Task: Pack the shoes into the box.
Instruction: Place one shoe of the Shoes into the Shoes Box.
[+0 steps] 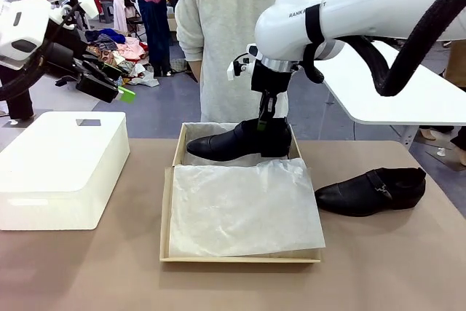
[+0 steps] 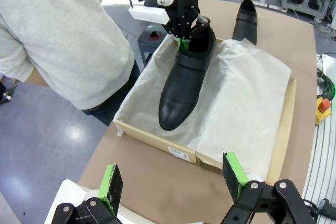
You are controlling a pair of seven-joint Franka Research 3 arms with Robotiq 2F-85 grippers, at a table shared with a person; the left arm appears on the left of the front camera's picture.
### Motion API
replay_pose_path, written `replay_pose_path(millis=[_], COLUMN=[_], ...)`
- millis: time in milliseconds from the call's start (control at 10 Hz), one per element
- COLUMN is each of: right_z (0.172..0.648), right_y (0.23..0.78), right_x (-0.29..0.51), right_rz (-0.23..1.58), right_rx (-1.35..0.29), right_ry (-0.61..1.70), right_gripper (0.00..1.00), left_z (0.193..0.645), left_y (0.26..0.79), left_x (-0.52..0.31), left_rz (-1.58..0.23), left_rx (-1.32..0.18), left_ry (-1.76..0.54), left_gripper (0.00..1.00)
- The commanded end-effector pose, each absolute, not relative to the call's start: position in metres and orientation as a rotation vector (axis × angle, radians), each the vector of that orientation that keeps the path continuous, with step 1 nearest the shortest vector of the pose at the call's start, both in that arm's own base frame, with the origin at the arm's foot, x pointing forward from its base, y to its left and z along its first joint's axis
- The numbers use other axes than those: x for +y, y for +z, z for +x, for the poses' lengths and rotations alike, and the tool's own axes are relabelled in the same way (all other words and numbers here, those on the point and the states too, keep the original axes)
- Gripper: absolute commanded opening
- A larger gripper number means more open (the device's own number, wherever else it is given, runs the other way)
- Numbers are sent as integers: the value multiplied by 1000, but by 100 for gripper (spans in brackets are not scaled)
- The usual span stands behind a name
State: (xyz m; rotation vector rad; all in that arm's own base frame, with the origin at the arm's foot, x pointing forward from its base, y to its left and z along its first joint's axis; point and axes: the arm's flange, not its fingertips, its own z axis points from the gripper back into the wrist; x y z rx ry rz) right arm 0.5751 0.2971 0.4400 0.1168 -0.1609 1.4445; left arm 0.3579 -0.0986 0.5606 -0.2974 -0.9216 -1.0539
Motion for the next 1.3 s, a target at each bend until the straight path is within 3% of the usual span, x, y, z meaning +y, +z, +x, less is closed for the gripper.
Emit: replay_pose_path(millis=[0,900,1000,1200], right_z=[586,604,605,606], right_y=[437,387,386,387], right_x=[303,310,310,309], right_rz=[95,112,131,152], right_rx=[-187,-151,-136,-120], right_ry=[1474,1487,1488,1481], right_gripper=[0,0,7,47], left_z=[359,359,359,359], left_y=[560,560,560,560], left_x=[-98,-98,-98,-98], left_rz=[-311,-311,-311,-311], left_rx=[-925,-925,-925,-925], left_ry=[-1060,-1060,-1060,-1060], left_gripper=[100,100,100,100])
